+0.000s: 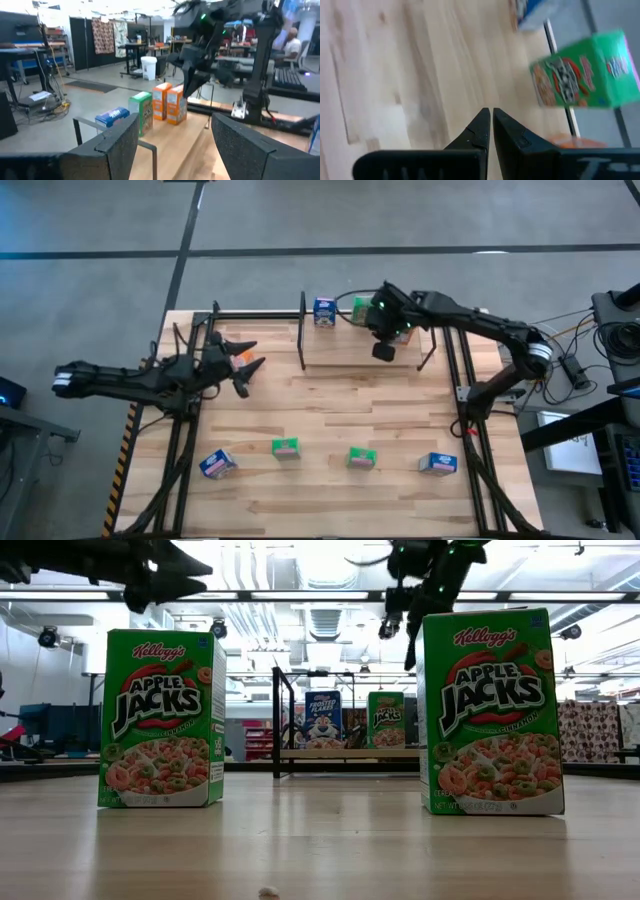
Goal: Stack cereal on shelf
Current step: Put the orange cereal box aligned with the other orange cereal boxes on the shelf
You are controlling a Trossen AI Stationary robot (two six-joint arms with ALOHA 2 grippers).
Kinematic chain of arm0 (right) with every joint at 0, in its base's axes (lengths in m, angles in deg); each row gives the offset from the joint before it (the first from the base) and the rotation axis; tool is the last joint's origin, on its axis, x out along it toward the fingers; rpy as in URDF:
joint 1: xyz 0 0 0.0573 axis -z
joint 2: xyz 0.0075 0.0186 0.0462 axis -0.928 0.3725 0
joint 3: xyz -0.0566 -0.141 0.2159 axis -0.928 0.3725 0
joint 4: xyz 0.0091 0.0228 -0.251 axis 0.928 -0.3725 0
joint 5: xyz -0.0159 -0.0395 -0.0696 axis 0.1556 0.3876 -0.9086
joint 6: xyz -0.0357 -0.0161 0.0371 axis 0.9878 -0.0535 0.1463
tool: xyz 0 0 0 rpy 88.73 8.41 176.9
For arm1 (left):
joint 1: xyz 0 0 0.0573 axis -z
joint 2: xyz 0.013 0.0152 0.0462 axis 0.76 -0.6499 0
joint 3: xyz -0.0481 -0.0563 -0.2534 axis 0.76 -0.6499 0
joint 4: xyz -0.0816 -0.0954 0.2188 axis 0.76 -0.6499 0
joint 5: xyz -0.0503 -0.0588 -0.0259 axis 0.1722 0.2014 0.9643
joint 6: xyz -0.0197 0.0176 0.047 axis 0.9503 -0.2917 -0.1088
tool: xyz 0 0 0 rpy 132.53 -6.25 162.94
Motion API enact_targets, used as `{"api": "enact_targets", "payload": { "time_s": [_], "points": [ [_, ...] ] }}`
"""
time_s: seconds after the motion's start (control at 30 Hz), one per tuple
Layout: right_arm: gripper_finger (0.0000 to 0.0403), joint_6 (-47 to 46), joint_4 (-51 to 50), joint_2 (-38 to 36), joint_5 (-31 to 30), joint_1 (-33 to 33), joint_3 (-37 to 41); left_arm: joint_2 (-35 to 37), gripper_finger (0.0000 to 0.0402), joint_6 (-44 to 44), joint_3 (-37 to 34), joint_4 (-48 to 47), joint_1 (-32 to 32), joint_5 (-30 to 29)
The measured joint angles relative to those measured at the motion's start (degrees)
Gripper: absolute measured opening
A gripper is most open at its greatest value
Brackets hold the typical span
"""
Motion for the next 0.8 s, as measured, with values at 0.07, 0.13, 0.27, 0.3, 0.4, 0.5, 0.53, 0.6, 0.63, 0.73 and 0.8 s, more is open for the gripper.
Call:
{"api": "enact_targets", "payload": {
  "time_s": [0.07,0.13,0.27,0.3,0.4,0.5,0.53,0.6,0.63,0.73,0.8],
  "points": [
    [0.0012,-0.39,5.23,-2.69,0.00,-1.87,3.89,-1.20,0.0231,0.57,0.78,-0.54,0.02,0.00],
    [0.0012,-1.03,10.94,-5.34,0.00,-3.75,7.88,-2.74,0.0231,0.86,2.00,-0.40,0.00,0.00],
    [0.0012,-2.18,22.29,-10.55,0.00,-7.47,15.79,-6.50,0.0231,1.02,4.50,-2.14,0.07,1.88],
    [0.0012,-2.72,24.81,-11.75,0.01,-8.39,17.50,-7.46,0.0231,1.06,5.13,-2.98,0.07,2.67],
    [0.0012,-4.68,29.73,-14.75,0.02,-11.29,22.01,-10.33,0.0231,1.04,7.41,-5.63,0.08,3.73],
    [0.0012,-7.47,32.05,-17.03,0.03,-14.38,25.38,-12.89,0.0231,2.02,10.25,-10.96,0.07,3.75],
    [0.0012,-8.21,32.31,-17.64,0.03,-15.47,26.29,-13.55,0.0231,3.22,11.34,-13.73,0.07,3.75],
    [0.0012,-9.41,33.03,-18.75,0.00,-17.58,28.01,-14.99,0.0231,7.65,14.15,-20.24,0.05,3.44],
    [0.0012,-9.99,33.69,-19.29,0.01,-18.62,29.03,-15.76,0.0231,11.28,15.81,-24.72,0.07,2.43],
    [0.0012,-10.26,37.37,-20.57,0.02,-21.27,31.92,-18.97,0.0231,25.83,21.38,-42.44,0.04,-4.33],
    [0.0012,-9.95,39.40,-21.26,0.00,-22.54,33.32,-21.87,0.0231,35.62,24.28,-55.14,0.00,-8.50]
  ]
}}
